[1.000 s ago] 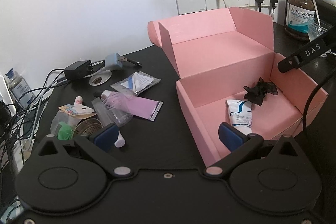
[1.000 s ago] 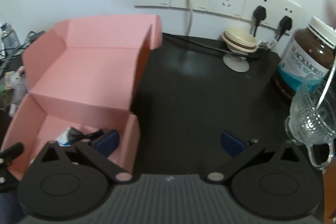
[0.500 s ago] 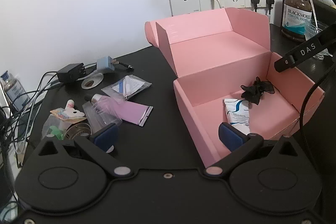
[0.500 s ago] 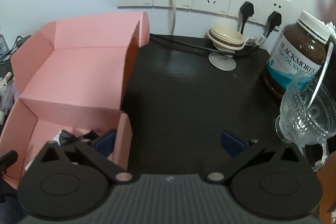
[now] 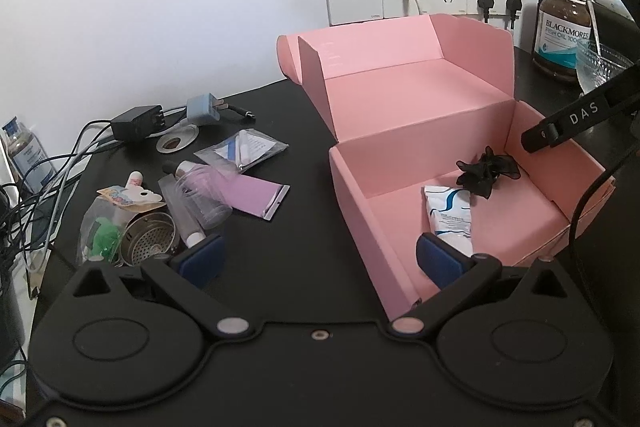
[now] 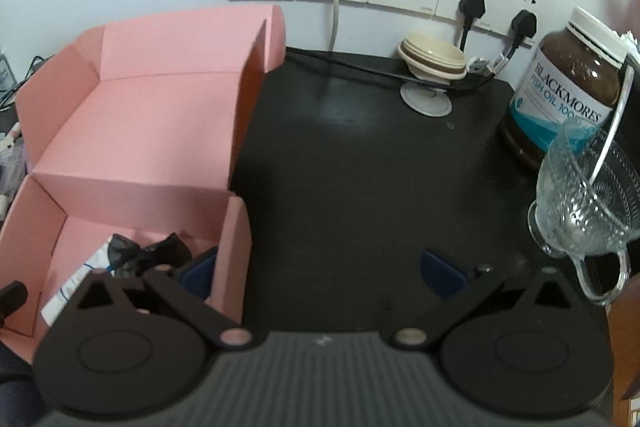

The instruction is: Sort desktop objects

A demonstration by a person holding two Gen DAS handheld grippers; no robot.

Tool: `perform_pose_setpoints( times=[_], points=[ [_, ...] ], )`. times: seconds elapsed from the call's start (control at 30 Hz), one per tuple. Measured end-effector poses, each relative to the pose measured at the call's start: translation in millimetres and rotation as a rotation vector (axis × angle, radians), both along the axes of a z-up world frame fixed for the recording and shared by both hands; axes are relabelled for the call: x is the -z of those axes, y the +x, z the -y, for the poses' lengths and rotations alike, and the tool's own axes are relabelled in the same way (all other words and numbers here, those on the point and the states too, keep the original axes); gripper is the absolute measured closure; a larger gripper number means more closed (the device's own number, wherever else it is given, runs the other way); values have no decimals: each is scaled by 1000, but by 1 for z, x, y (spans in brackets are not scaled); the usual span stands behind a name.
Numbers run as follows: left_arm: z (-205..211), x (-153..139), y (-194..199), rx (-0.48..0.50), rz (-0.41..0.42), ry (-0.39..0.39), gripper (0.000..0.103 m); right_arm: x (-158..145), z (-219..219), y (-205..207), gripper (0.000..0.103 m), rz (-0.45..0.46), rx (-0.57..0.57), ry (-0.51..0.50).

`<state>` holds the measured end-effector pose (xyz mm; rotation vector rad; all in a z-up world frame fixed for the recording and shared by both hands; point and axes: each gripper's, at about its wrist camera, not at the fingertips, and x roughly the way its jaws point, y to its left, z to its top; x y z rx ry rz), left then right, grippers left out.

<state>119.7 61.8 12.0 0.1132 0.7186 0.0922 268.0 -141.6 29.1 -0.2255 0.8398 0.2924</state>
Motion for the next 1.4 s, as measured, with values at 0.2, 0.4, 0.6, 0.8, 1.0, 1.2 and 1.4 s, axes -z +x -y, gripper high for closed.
perform_pose_setpoints(
  times=[0.2,0.4,0.6,0.8,1.0,1.2,1.4],
  points=[
    [-2,-1,-6,0,0,-2,0,-1,-1,-7,1,-2,5,-5],
    [-2,-5,-14,-1,6,-18,0,-5,0,-16,1,12,11,18],
    [-9,-21,-33,15,75,-92,0,-21,1,-34,1,56,-20,90],
    [-38,-43,-58,-38,210,-167,0,-31,1,-54,1,74,-57,154],
    [-96,-43,-53,-186,266,-186,1,-38,8,-66,1,84,-68,189],
    [-143,-23,-24,-370,218,-249,11,-35,15,-66,1,69,-44,188],
    [-154,-8,-3,-416,166,-233,12,-27,18,-62,1,41,-34,178]
  ],
)
